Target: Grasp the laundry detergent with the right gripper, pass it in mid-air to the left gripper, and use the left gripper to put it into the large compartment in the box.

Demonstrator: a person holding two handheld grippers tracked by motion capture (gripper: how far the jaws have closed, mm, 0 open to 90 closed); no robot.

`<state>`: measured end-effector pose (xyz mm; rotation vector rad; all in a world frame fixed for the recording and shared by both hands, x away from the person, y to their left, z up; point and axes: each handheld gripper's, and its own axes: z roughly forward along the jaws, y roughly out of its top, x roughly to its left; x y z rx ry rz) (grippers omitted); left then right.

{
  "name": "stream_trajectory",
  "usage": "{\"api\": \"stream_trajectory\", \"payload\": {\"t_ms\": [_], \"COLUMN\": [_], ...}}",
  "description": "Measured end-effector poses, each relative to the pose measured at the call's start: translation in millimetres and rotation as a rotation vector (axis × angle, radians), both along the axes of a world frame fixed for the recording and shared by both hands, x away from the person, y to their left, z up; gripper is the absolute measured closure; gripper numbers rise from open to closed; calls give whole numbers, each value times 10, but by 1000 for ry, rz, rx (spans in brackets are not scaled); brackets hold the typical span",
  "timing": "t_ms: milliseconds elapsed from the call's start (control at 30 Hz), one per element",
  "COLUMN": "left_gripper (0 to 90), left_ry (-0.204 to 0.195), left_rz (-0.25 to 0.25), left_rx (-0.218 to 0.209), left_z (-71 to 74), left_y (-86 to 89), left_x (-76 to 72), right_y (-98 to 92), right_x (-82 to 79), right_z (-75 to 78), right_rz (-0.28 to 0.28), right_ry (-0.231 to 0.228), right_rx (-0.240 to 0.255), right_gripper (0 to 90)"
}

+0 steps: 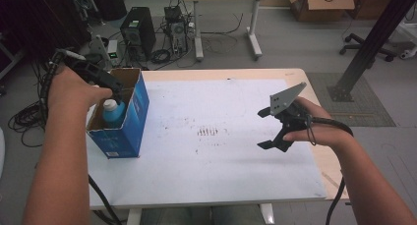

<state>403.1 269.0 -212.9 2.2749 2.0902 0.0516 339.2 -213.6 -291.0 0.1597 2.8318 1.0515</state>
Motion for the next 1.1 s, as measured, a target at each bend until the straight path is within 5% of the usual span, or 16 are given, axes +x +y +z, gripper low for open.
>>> {"api": "stream_trajectory", "payload": {"t_ms": [167,433,567,1100], "left_gripper": [2,2,2,2], "left_ry": [-10,-54,-104,-116], "left_rz": [-48,-157,-253,-684], "left_rx": [-31,-15,-17,-25], "left_z": [88,335,465,560], "left_y": [-82,-327,-480,-1117], "left_x": [-13,-22,-49,-182], "right_y": [-6,-13,-17,-39], "right_x": [-12,-5,11,44], "right_z": [35,71,87,142], "right_rz": [2,-1,-7,-4], "right_ry": [-2,-6,-11,-6], "right_rx": [9,1,-6,-53], "right_gripper": [26,26,26,26]}}
